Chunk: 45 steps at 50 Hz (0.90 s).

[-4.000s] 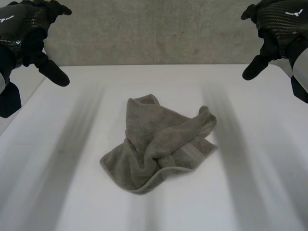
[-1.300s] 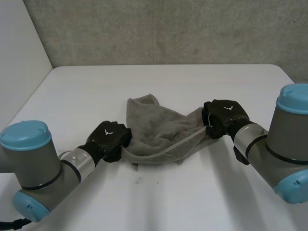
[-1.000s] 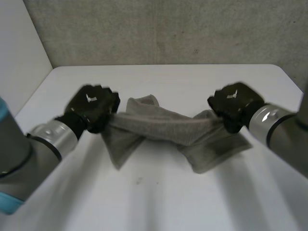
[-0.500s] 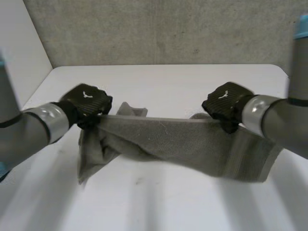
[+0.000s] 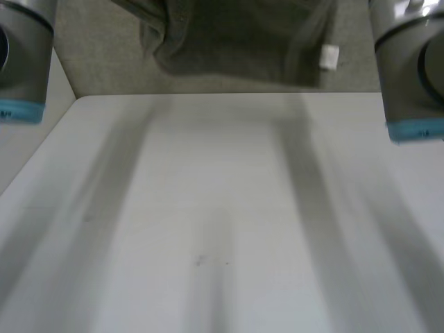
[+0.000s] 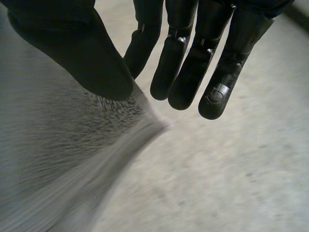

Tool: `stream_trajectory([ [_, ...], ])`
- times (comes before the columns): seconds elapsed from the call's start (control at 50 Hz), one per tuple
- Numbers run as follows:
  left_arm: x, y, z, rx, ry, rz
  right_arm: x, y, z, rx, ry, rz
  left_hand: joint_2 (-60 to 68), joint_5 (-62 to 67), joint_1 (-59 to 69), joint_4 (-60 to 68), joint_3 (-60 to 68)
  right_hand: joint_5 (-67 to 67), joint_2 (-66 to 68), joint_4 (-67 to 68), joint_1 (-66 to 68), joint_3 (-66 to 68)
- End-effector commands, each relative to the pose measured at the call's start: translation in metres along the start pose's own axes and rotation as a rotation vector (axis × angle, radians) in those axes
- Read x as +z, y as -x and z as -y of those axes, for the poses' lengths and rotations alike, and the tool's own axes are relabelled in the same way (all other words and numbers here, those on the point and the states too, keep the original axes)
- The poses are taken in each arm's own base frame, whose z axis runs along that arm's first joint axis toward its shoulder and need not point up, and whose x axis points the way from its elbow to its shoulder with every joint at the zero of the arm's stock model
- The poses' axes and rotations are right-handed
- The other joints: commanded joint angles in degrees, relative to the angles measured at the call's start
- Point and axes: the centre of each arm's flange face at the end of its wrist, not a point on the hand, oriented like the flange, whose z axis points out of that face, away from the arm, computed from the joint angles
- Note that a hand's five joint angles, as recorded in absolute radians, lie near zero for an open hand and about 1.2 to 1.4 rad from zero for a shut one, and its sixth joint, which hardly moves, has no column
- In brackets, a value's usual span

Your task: Fold the towel.

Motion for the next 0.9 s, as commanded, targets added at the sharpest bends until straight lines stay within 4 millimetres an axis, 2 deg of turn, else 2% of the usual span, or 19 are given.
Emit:
stream_trajectory([
  [0.02,-0.089,-0.037,-0.068,-0.029,0.328,-0.228,-0.061,0.039,-0.045,0.020,0.276,0.271,10.3,10.4,13.2,10.2,10.3,13.4,12.6,11.5,24.2,12.0],
  [0.04,-0.089,-0.037,-0.069,-0.029,0.329,-0.229,-0.077,0.047,-0.055,0.027,0.344,0.324,10.3,10.4,13.2,10.2,10.3,13.4,12.6,11.5,24.2,12.0],
  [0.06,-0.108,-0.044,-0.081,-0.033,0.385,-0.274,-0.077,0.047,-0.055,0.027,0.345,0.325,10.3,10.4,13.2,10.2,10.3,13.4,12.6,11.5,24.2,12.0],
  [0.08,-0.108,-0.044,-0.081,-0.033,0.386,-0.275,-0.092,0.052,-0.063,0.034,0.412,0.371,10.3,10.4,13.2,10.2,10.3,13.4,12.6,11.5,24.2,12.0],
  [0.1,-0.127,-0.050,-0.093,-0.030,0.445,-0.316,-0.108,0.060,-0.073,0.050,0.483,0.419,10.3,10.4,13.2,10.2,10.3,13.4,12.6,11.5,24.2,12.0],
  [0.12,-0.145,-0.056,-0.104,-0.018,0.497,-0.352,-0.108,0.060,-0.073,0.050,0.484,0.420,10.3,10.4,13.2,10.2,10.3,13.4,12.6,11.5,24.2,12.0],
  [0.14,-0.145,-0.056,-0.104,-0.018,0.497,-0.352,-0.124,0.067,-0.083,0.056,0.543,0.462,10.3,10.4,13.2,10.2,10.3,13.4,12.6,11.5,24.2,12.0],
  [0.16,-0.161,-0.061,-0.116,0.003,0.550,-0.383,-0.140,0.075,-0.096,0.059,0.612,0.502,10.3,10.4,13.2,10.2,10.3,13.4,12.6,11.5,24.2,12.0],
  [0.18,-0.178,-0.066,-0.130,0.023,0.609,-0.415,-0.140,0.076,-0.097,0.059,0.613,0.502,10.3,10.4,13.2,10.2,10.3,13.4,12.6,11.5,24.2,12.0],
  [0.24,-0.194,-0.072,-0.144,0.045,0.669,-0.448,-0.164,0.090,-0.121,0.074,0.720,0.555,10.3,10.4,13.2,10.2,10.3,13.4,12.6,11.5,24.2,12.0],
  [0.28,-0.219,-0.080,-0.164,0.085,0.752,-0.510,-0.174,0.096,-0.131,0.078,0.762,0.576,10.3,10.4,13.2,10.2,10.3,13.4,12.6,11.5,24.2,12.0],
  [0.38,-0.240,-0.083,-0.169,0.115,0.815,-0.563,-0.199,0.104,-0.144,0.091,0.865,0.633,10.3,10.4,13.2,10.2,10.3,13.4,12.6,11.5,24.2,12.0],
  [0.58,-0.234,-0.080,-0.134,0.111,0.762,-0.565,-0.201,0.094,-0.134,0.154,0.914,0.609,10.3,10.4,13.2,10.2,10.3,13.4,12.6,11.5,24.2,12.0],
  [0.6,-0.234,-0.080,-0.134,0.111,0.762,-0.565,-0.199,0.091,-0.131,0.183,0.915,0.584,10.3,10.4,13.2,10.2,10.3,1.1,0.3,-0.7,11.9,-0.3],
  [0.62,-0.233,-0.081,-0.130,0.110,0.755,-0.569,-0.199,0.091,-0.131,0.183,0.915,0.584,10.3,10.4,13.2,10.2,10.3,1.0,0.2,-0.9,11.8,-0.4],
  [0.64,-0.233,-0.081,-0.130,0.110,0.755,-0.569,-0.197,0.087,-0.132,0.216,0.926,0.558,10.3,10.4,13.2,10.2,10.3,-11.3,-12.1,-13.2,-0.5,-12.7],
  [0.72,-0.230,-0.080,-0.123,0.113,0.736,-0.566,-0.186,0.067,-0.142,0.294,0.944,0.463,10.3,10.4,13.2,10.2,10.3,-31.7,-32.5,-33.6,-20.9,-33.1],
  [0.82,-0.233,-0.080,-0.123,0.111,0.752,-0.571,-0.176,0.060,-0.143,0.321,0.903,0.504,10.3,10.4,13.2,10.2,10.3,-43.2,-44.0,-45.1,-32.4,-44.6],
  [0.9,-0.244,-0.080,-0.122,0.102,0.791,-0.591,-0.169,0.051,-0.144,0.290,0.873,0.548,10.3,10.4,13.2,10.2,10.3,-43.2,-44.0,-45.1,-32.4,-44.6],
])
